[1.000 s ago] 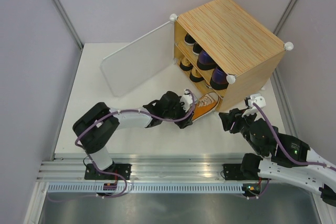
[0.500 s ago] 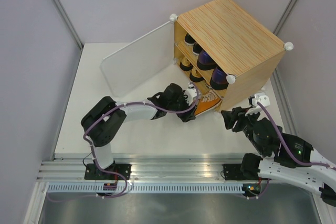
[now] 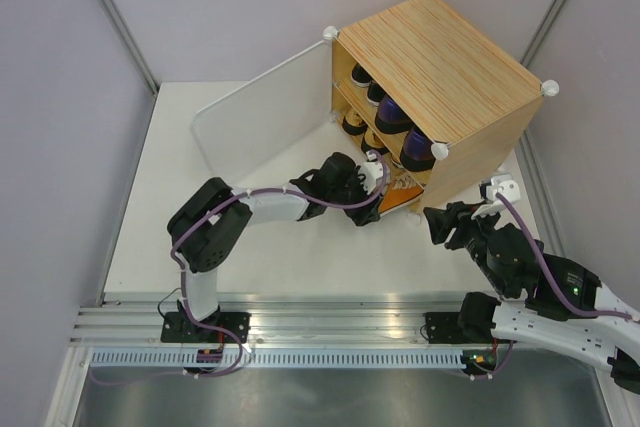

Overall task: Place and organize the shoes in the shoe cabinet
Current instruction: Place the shoe in the shoe cabinet.

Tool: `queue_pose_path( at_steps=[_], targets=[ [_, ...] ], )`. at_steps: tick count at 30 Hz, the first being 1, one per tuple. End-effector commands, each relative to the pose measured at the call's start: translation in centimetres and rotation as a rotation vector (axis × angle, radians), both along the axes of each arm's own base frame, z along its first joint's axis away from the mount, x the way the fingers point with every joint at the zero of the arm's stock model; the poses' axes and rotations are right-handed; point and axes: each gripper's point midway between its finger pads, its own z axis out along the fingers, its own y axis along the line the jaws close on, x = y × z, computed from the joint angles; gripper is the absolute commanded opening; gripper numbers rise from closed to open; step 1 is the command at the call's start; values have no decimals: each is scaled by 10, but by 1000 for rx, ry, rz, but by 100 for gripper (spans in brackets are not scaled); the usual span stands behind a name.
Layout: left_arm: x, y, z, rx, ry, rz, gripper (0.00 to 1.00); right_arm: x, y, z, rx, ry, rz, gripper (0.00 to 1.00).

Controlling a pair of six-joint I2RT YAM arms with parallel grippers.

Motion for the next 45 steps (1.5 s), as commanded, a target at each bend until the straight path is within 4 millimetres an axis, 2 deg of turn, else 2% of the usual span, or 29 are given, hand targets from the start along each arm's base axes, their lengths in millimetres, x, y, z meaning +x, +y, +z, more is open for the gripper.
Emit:
queue_pose_path(
  at_steps=[1, 4, 6, 7, 8, 12, 17, 18, 21, 24, 25, 28, 29, 31, 32, 33, 34, 35, 36, 38, 39, 41, 42, 45],
  targets=[
    [7, -17, 17, -72, -14, -17, 41, 0, -6, 19, 29, -25, -15, 59],
    [2, -14, 10, -65, 21, -10, 49, -1, -7, 25, 43, -31, -15, 60],
    [-2, -13, 11, -69, 34, -18, 52, -1, -7, 28, 46, -33, -13, 60],
    [-5, -11, 11, -69, 38, -16, 57, -1, -8, 29, 49, -36, -15, 60],
    [-4, -10, 16, -76, 32, -8, 65, 0, -7, 30, 49, -36, -15, 60],
    [-1, -4, 28, -73, -4, 16, 77, 0, -5, 28, 42, -29, -12, 62],
    [2, 0, 37, -69, -32, 27, 80, 0, -5, 33, 63, -32, -14, 64],
    [2, 1, 40, -69, -37, 30, 84, 0, -8, 36, 69, -36, -22, 64],
    [1, 3, 43, -67, -41, 33, 86, -1, -13, 44, 91, -51, -35, 64],
    [0, 7, 53, -84, -48, 47, 86, -1, -19, 53, 106, -67, -50, 64],
    [-1, 9, 64, -106, -54, 55, 86, 0, -21, 55, 102, -73, -63, 64],
    [-3, 18, 74, -139, -40, 101, 82, 3, -25, 61, 91, -84, -89, 64],
    [0, 24, 84, -155, -52, 135, 79, 5, -24, 61, 78, -84, -96, 63],
    [-5, 36, 83, -163, -19, 170, 65, 8, -29, 63, 65, -89, -137, 63],
    [-5, 43, 92, -181, -25, 198, 56, 10, -31, 63, 66, -90, -158, 63],
    [-10, 53, 81, -162, -1, 221, 48, 12, -34, 62, 67, -91, -183, 63],
    [-14, 58, 78, -164, 24, 244, 45, 14, -42, 63, 71, -98, -238, 62],
    [-19, 63, 83, -179, 26, 249, 42, 15, -46, 62, 73, -100, -264, 62],
    [-28, 70, 70, -161, 54, 254, 39, 16, -49, 63, 75, -104, -284, 62],
    [-38, 77, 62, -158, 92, 264, 33, 17, -59, 68, 89, -118, -339, 61],
    [-46, 84, 52, -145, 114, 273, 25, 17, -61, 71, 89, -123, -350, 61],
    [-52, 89, 43, -147, 158, 302, 20, 18, -63, 75, 72, -129, -363, 61],
    [-58, 93, 30, -131, 196, 317, 15, 20, -63, 78, 60, -132, -379, 61],
    [-64, 94, 15, -124, 238, 322, 13, 23, -59, 81, 28, -132, -382, 62]
  ],
)
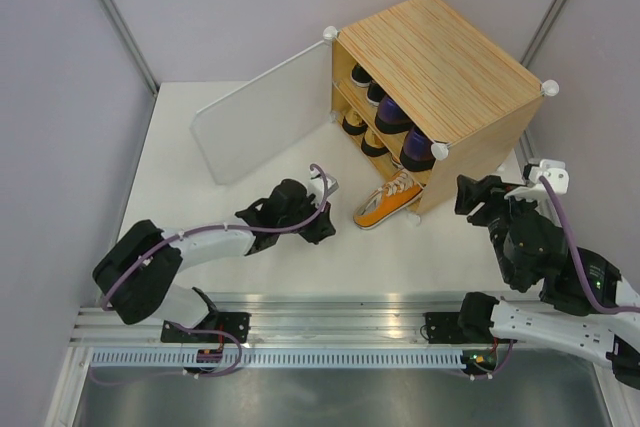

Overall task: Place and organize the shoes in the shoe cabinet
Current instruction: Place the shoe in the shoe cabinet.

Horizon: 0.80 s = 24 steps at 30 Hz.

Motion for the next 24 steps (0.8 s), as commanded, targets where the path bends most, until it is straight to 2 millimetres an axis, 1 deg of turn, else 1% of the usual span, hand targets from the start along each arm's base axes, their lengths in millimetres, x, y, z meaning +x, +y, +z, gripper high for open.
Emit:
queue_pose_path(
  at_steps=[1, 3, 4, 5, 7, 8, 9, 10, 11, 12, 13, 14, 16, 17, 19, 21, 22, 23, 24],
  targets=[
    [-3, -5, -11, -42, 76, 47, 13, 5, -4, 14, -28, -14, -57, 62],
    [-2, -9, -15, -47, 89, 39, 13, 8, 4, 17, -61, -5, -40, 63],
    [-2, -10, -23, -34, 108, 41, 13, 9, 7, 19, -73, -3, -31, 63],
    [-1, -12, -24, -38, 110, 40, 13, 10, 10, 21, -84, -2, -27, 64],
    [1, -17, -25, -47, 119, 37, 13, 10, 8, 32, -94, -12, -28, 64],
    [0, -19, -31, -44, 131, 31, 13, 11, 10, 35, -103, -12, -27, 64],
    [2, -22, -28, -59, 130, 31, 12, 10, 9, 42, -103, -20, -26, 65],
    [3, -24, -28, -62, 133, 28, 12, 10, 11, 45, -107, -21, -13, 65],
    [2, -26, -32, -59, 142, 25, 12, 12, 17, 45, -122, -16, 0, 65],
    [5, -28, -30, -67, 136, 27, 11, 13, 21, 47, -130, -15, 16, 65],
    [5, -30, -32, -67, 139, 28, 11, 14, 26, 46, -155, -10, 33, 65],
    [5, -32, -32, -68, 140, 25, 11, 16, 35, 42, -180, 2, 56, 65],
    [8, -37, -33, -74, 146, 29, 10, 19, 43, 41, -210, 11, 72, 66],
    [8, -38, -34, -75, 149, 30, 10, 20, 49, 39, -219, 18, 89, 66],
    [11, -43, -35, -80, 154, 34, 8, 22, 55, 46, -211, 13, 109, 66],
    [12, -49, -34, -89, 160, 30, 6, 24, 70, 52, -204, -2, 173, 67],
    [12, -50, -37, -86, 166, 30, 6, 26, 75, 56, -197, -10, 192, 67],
    [11, -52, -37, -88, 170, 23, 6, 29, 82, 54, -216, -1, 209, 67],
    [14, -55, -34, -95, 168, 26, 6, 29, 90, 58, -212, -2, 250, 67]
  ],
)
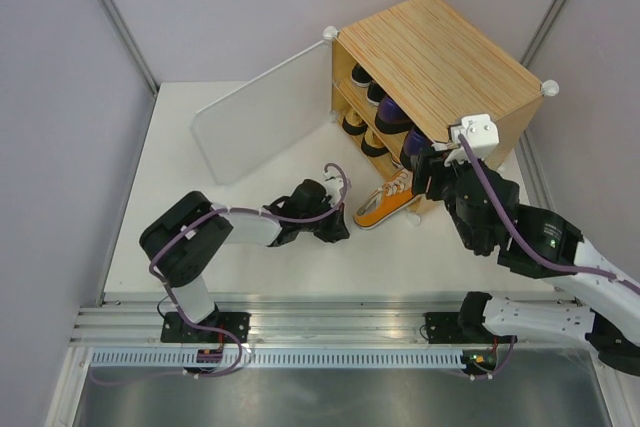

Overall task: Place and organize the shoes in the shoe cabinet
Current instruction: Place the shoe in the shoe cabinet.

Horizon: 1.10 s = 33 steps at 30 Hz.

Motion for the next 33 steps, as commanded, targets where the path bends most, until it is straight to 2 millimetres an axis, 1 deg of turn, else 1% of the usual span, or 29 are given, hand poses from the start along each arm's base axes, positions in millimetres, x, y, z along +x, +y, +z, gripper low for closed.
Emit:
queue_pose_path(
  at_steps=[1, 2, 3, 4, 5, 6, 7, 9, 10, 13, 24, 33],
  targets=[
    [9, -23, 17, -80, -4, -6, 5, 6, 21, 27, 32, -26, 115, 67],
    [9, -25, 18, -84, -5, -6, 5, 11, 28, 23, 13, -11, 124, 67],
    [10, -26, 18, -86, -3, -3, 5, 11, 35, 26, 26, -5, 164, 67],
    [11, -27, 18, -89, -1, -1, 4, 17, 32, 28, 33, -2, 152, 68],
    [11, -29, 17, -92, 1, 0, 4, 21, 35, 27, 36, 8, 162, 68],
    [12, -31, 18, -99, 4, 5, 4, 24, 34, 33, 57, 4, 164, 68],
    [13, -32, 18, -103, 5, 8, 4, 31, 27, 34, 73, 10, 155, 68],
    [14, -36, 17, -111, 9, 8, 2, 41, 20, 34, 90, 19, 138, 68],
    [16, -37, 17, -113, 10, 12, 2, 48, 11, 34, 104, 28, 125, 68],
    [21, -42, 19, -118, 8, 15, 2, 54, -1, 34, 121, 28, 91, 68],
    [39, -59, 45, -161, -61, 5, 2, 43, -25, 30, 120, 12, 18, 68],
    [51, -72, 57, -164, -96, -15, 2, 40, -32, 27, 119, 7, 0, 68]
  ],
)
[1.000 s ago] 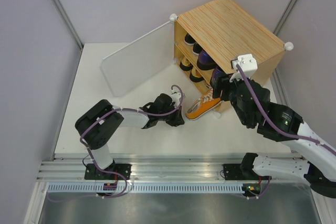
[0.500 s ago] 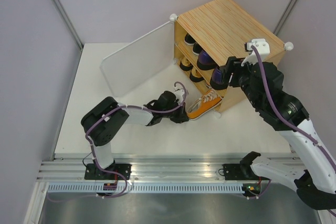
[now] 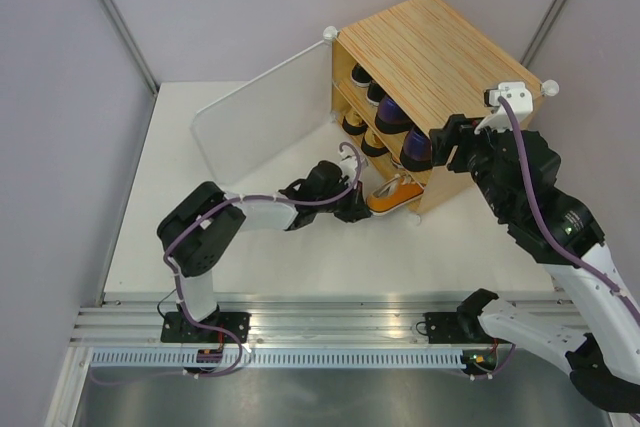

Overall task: Place and organize the shoes in the shoe cabinet
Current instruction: Place the shoe in the shoe cabinet.

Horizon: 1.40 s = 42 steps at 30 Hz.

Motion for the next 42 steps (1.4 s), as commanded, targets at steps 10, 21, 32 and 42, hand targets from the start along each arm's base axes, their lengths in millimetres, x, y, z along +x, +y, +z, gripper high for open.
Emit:
queue_pose_path(
  at_steps=[10, 21, 32, 42],
  targets=[
    [26, -31, 24, -47, -77, -27, 2, -6, -13, 1, 1, -11, -43, 69],
    [32, -43, 18, -55, -62, -39, 2, -5, -17, -6, -3, 5, -66, 69],
    [37, -53, 20, -71, -58, -45, 2, 4, -28, -15, -14, 50, -172, 69],
    [44, -68, 30, -114, -49, -62, 2, 27, -24, -5, 14, 62, -186, 73]
  ],
)
